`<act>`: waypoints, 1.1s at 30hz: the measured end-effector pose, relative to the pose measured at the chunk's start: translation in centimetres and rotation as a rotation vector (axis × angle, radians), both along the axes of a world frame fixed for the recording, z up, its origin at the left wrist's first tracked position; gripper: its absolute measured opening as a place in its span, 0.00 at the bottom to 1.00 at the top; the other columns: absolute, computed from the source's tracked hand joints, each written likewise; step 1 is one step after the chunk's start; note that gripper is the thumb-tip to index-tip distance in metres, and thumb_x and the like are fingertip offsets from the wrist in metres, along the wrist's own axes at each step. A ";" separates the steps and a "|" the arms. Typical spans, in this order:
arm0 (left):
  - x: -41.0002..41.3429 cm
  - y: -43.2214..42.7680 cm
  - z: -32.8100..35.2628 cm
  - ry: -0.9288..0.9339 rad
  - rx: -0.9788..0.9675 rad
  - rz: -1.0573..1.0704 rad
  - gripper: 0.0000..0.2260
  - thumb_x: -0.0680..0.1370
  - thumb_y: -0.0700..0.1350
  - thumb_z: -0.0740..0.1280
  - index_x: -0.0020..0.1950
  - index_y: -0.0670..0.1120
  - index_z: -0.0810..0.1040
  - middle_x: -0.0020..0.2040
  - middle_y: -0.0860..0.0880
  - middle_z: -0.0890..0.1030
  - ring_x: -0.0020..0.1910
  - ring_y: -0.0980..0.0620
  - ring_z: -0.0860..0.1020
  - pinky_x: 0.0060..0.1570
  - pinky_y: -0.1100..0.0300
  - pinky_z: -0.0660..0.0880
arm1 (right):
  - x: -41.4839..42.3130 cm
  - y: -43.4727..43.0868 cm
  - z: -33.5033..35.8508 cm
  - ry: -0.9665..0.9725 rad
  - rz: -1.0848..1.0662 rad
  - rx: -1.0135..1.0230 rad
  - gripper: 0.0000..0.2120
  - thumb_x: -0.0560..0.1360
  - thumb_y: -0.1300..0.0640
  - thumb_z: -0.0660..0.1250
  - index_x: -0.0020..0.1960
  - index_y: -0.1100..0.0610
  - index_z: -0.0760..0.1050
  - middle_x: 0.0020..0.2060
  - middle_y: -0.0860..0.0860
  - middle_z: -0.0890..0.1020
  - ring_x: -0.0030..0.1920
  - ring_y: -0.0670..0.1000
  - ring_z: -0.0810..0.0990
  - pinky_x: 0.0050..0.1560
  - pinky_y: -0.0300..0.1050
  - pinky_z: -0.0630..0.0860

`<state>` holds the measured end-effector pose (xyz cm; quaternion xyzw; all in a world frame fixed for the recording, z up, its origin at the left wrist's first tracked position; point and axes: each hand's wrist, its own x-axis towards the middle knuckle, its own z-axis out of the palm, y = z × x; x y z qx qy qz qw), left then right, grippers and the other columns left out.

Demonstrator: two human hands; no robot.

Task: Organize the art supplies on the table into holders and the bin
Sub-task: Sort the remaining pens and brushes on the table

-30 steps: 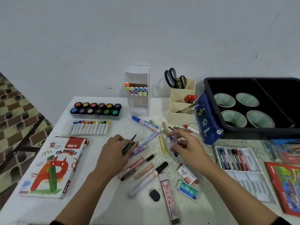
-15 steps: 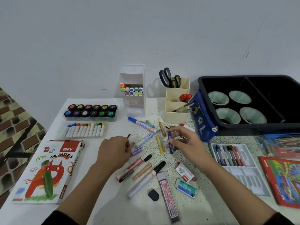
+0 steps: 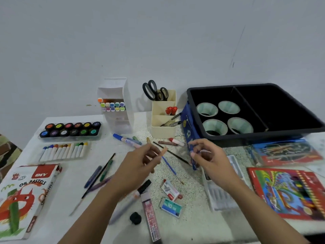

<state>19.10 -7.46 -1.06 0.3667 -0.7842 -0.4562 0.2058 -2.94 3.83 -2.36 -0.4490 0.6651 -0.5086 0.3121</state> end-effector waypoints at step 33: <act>-16.0 10.2 -5.2 -0.106 -0.010 0.101 0.07 0.73 0.53 0.76 0.44 0.53 0.80 0.33 0.53 0.83 0.33 0.55 0.80 0.35 0.63 0.74 | -14.4 6.5 -5.9 0.891 0.080 0.050 0.09 0.72 0.46 0.75 0.50 0.47 0.86 0.46 0.44 0.81 0.52 0.51 0.76 0.54 0.55 0.72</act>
